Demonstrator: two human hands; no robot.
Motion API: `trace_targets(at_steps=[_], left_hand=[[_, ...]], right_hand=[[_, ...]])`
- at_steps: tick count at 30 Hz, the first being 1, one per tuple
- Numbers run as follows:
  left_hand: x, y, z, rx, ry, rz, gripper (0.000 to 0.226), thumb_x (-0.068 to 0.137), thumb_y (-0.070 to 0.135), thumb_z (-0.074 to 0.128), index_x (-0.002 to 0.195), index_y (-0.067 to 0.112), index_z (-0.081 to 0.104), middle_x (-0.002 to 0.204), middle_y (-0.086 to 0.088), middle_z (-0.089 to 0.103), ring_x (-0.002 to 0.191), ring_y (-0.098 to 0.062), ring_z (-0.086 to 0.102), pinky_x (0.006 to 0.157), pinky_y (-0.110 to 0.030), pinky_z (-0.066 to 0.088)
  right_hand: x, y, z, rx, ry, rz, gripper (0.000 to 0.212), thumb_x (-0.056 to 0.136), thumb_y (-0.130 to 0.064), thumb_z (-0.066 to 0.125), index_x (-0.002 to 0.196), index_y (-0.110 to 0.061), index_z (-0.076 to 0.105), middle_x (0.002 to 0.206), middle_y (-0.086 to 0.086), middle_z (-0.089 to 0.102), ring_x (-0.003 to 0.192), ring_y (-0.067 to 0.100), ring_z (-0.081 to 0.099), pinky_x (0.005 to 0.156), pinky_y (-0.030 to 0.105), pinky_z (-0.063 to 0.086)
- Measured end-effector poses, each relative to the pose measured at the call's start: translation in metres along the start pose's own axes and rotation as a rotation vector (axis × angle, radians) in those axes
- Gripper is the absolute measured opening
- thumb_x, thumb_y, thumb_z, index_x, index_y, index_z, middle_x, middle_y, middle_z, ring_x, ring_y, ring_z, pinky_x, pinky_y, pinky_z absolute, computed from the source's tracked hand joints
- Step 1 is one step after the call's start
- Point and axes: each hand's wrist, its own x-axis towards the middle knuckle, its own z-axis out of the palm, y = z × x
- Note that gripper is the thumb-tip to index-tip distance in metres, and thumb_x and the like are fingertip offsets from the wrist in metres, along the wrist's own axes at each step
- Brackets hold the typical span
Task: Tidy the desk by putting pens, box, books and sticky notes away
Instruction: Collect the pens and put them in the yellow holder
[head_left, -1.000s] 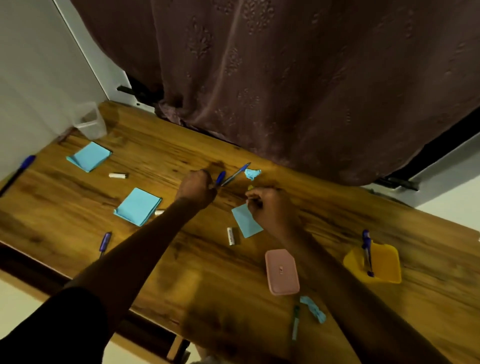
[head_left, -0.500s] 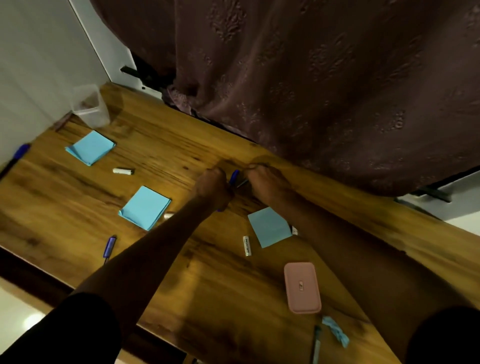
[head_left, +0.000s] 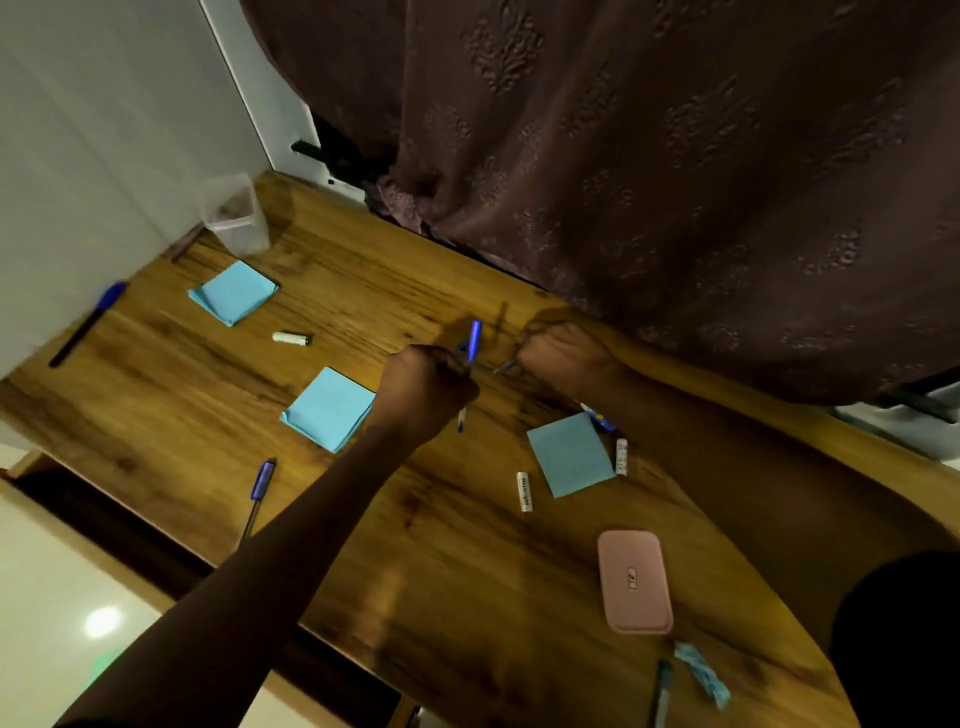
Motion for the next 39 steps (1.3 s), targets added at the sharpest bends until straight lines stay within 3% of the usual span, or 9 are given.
trace_targets(at_steps=[3,7,11,16,18,21,25,31,39], left_hand=[[-0.010,0.002,-0.005,-0.088,0.035,0.006,0.016,0.078,0.008,0.081,0.083,0.021,0.072,0.082,0.000,0.074,0.074,-0.015,0.072,0.074,-0.043,0.062],[-0.028,0.016,-0.007,-0.191,0.072,0.038,0.016,0.078,0.008,0.080,0.088,0.018,0.072,0.082,0.000,0.075,0.073,-0.016,0.074,0.075,-0.044,0.062],[-0.048,0.037,0.002,-0.258,0.103,0.114,0.016,0.076,0.006,0.080,0.087,0.016,0.075,0.081,0.001,0.076,0.075,-0.014,0.074,0.076,-0.037,0.061],[-0.076,0.077,0.028,-0.333,0.062,0.214,0.021,0.073,-0.004,0.080,0.080,0.014,0.073,0.076,-0.002,0.075,0.071,-0.011,0.070,0.070,-0.025,0.056],[-0.087,0.093,0.042,-0.348,0.017,0.267,0.017,0.073,-0.006,0.080,0.080,0.008,0.074,0.077,-0.004,0.075,0.071,-0.014,0.070,0.069,-0.024,0.055],[-0.107,0.118,0.069,-0.395,-0.041,0.308,0.011,0.072,-0.001,0.080,0.079,0.004,0.072,0.078,-0.009,0.075,0.075,-0.023,0.073,0.071,-0.029,0.056],[-0.131,0.145,0.114,-0.433,-0.154,0.322,0.012,0.070,0.006,0.080,0.077,0.014,0.074,0.076,-0.002,0.076,0.071,-0.013,0.072,0.071,-0.030,0.057],[-0.160,0.171,0.181,-0.388,-0.202,0.394,0.012,0.079,0.003,0.082,0.080,0.013,0.076,0.073,0.006,0.075,0.068,-0.010,0.071,0.065,-0.024,0.054],[-0.177,0.185,0.238,-0.413,-0.291,0.338,0.015,0.084,0.008,0.080,0.096,0.018,0.079,0.088,0.007,0.078,0.083,-0.009,0.074,0.072,-0.023,0.057]], right_hand=[[-0.009,-0.008,-0.007,0.059,0.182,0.015,0.027,0.097,-0.015,0.058,0.122,-0.011,0.068,0.114,0.013,0.069,0.106,0.035,0.066,0.088,0.042,0.052],[-0.035,-0.013,-0.002,0.604,0.544,0.165,0.025,0.091,-0.021,0.070,0.114,-0.015,0.073,0.104,0.003,0.076,0.093,0.020,0.071,0.080,0.038,0.060],[-0.085,-0.015,-0.006,1.042,0.602,0.308,0.027,0.085,-0.019,0.082,0.110,-0.011,0.074,0.097,-0.005,0.075,0.091,0.007,0.070,0.083,0.023,0.058],[-0.170,-0.016,-0.012,1.301,0.744,0.451,0.019,0.082,-0.019,0.085,0.098,-0.013,0.077,0.093,-0.007,0.077,0.084,-0.001,0.073,0.073,0.016,0.057],[-0.210,-0.014,-0.012,1.343,0.825,0.491,0.015,0.081,-0.018,0.085,0.093,-0.017,0.077,0.089,-0.008,0.077,0.080,-0.003,0.072,0.070,0.013,0.054],[-0.263,-0.007,-0.008,1.428,0.919,0.526,0.019,0.080,-0.017,0.086,0.089,-0.029,0.074,0.087,-0.010,0.079,0.082,0.004,0.074,0.071,0.019,0.057],[-0.324,0.007,0.006,1.545,1.028,0.616,0.018,0.081,-0.011,0.084,0.097,-0.015,0.077,0.089,0.002,0.080,0.085,0.021,0.077,0.074,0.033,0.061],[-0.390,0.030,0.039,1.530,1.105,0.734,0.017,0.084,-0.008,0.082,0.100,-0.011,0.076,0.089,0.003,0.079,0.083,0.018,0.076,0.073,0.030,0.062],[-0.414,0.044,0.088,1.291,1.013,0.820,0.020,0.086,-0.007,0.078,0.105,-0.015,0.078,0.092,-0.008,0.079,0.082,0.001,0.074,0.068,0.010,0.052]])
